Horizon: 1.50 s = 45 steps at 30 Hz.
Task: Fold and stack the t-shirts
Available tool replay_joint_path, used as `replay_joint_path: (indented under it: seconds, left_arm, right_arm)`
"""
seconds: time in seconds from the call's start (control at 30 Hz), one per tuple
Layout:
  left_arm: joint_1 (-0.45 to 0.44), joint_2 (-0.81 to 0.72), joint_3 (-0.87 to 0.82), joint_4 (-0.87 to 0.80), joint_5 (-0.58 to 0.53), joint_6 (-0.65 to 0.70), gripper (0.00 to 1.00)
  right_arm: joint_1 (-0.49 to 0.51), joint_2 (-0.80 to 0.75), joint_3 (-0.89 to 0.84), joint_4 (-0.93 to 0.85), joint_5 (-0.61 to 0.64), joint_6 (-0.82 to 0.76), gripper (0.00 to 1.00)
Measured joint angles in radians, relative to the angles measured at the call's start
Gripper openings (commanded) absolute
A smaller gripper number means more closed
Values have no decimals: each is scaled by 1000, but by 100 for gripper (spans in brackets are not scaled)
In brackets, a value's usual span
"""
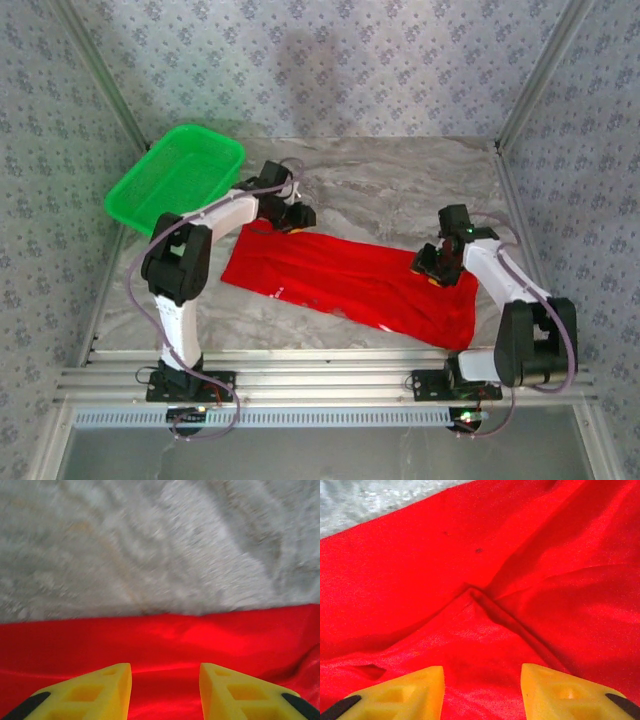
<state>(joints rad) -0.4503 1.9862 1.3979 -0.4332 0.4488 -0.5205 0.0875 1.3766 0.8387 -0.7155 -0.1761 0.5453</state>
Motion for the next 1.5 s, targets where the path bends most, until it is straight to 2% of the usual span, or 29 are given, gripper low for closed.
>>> replay_joint_path:
  seconds: [0.27,0.43,0.63,0.77,0.87,0.97,1.07,1.17,1.33,1.5]
  left_arm:
    - [26,-23,-140,45,-27,15,40]
    - [40,-60,-179,42,-36,16,43]
    - [63,-128,-179,19,-56,26,50]
    - [65,-183,-156,-5,-56,26,51]
    - [65,-221,-130,-13,-56,26,53]
    - [66,-276,-116,-15,-56,25,58]
    - [69,-336,-109,-20,-56,22,65]
    - [71,-404,-100,-33,-61,23,71]
    - [71,-538,-97,-71,-84,23,72]
    - [86,-637,-97,-132,-111,31,73]
  right_arm:
    - [32,124,11,63,30,-61,34]
    - [44,161,13,97,31,-81,23]
    - [60,109,18,108,43,-97,6]
    - [87,43,18,115,43,-106,0]
    - [109,10,18,115,44,-109,0]
    - [120,-6,18,112,49,-100,31]
    - [114,14,22,103,61,-111,42]
    - [103,91,51,97,69,-136,44]
    - [94,203,89,109,71,-171,43]
    - [86,259,121,114,72,-203,36]
